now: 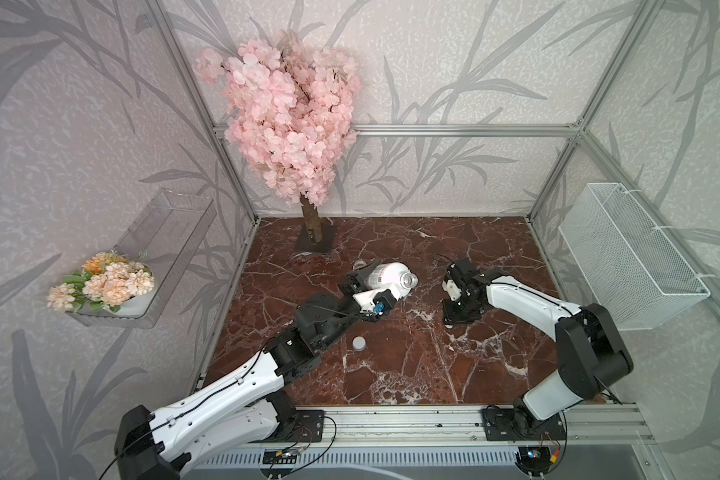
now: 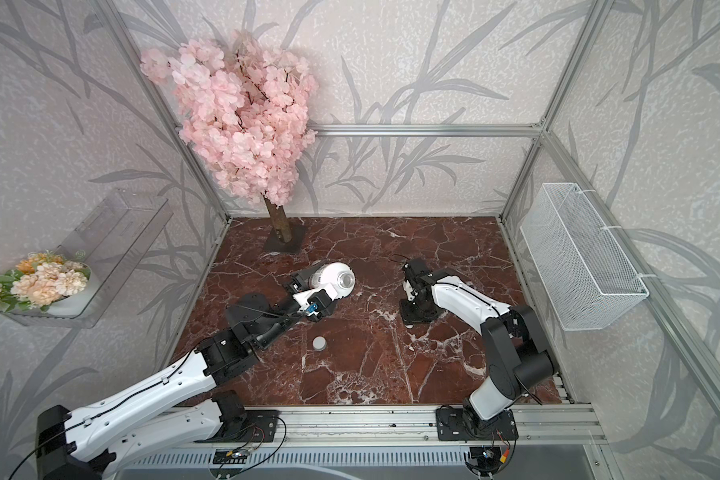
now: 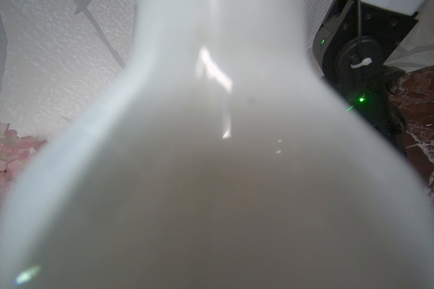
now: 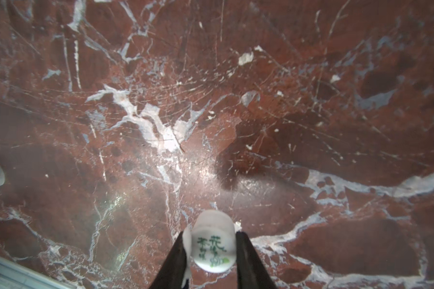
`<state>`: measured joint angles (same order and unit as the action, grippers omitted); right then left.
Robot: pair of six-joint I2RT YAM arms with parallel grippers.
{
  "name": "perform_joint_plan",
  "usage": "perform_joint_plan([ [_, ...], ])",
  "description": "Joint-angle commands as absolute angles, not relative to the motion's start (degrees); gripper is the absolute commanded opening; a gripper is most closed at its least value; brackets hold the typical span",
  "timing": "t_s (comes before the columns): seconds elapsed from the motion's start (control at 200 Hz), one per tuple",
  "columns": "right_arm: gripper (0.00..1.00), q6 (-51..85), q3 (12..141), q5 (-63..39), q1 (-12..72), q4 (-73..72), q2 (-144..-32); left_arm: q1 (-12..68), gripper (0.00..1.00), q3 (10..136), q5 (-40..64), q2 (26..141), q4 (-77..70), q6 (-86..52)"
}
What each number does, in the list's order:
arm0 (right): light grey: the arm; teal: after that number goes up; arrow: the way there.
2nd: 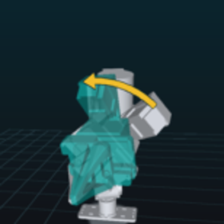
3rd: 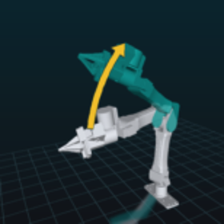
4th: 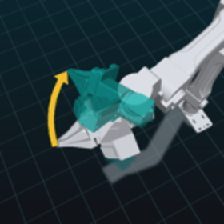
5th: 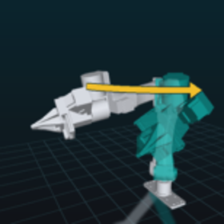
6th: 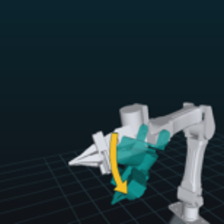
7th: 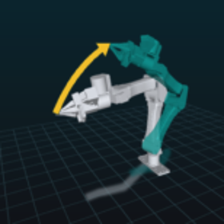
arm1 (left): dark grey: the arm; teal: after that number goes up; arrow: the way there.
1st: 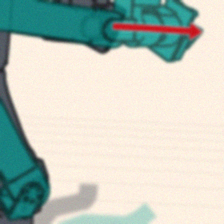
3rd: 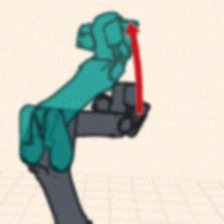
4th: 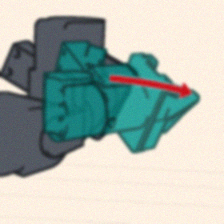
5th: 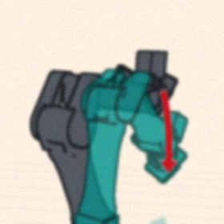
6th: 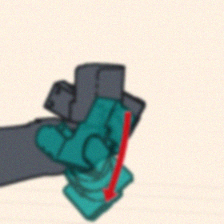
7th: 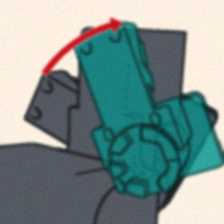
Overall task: Screw on the bottle caps
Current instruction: Place the bottle cap at the center of the board.
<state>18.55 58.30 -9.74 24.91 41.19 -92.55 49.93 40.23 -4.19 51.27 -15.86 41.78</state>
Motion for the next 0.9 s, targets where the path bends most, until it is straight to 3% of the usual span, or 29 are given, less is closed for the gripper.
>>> perform_joint_plan([
  [0.0,0.30,18.64,57.66,-7.59,25.09,39.10,-94.24,50.01,0.73,40.77,-4.55,50.95,-16.79,40.61],
  [0.335,0.49,18.37,57.04,-6.42,25.20,37.69,-97.21,50.01,0.73,40.13,-4.88,50.36,-16.70,40.13],
  [0.895,0.46,18.30,57.52,-4.05,28.75,38.77,-94.74,50.01,0.73,39.62,-5.14,49.76,-16.81,39.78],
])
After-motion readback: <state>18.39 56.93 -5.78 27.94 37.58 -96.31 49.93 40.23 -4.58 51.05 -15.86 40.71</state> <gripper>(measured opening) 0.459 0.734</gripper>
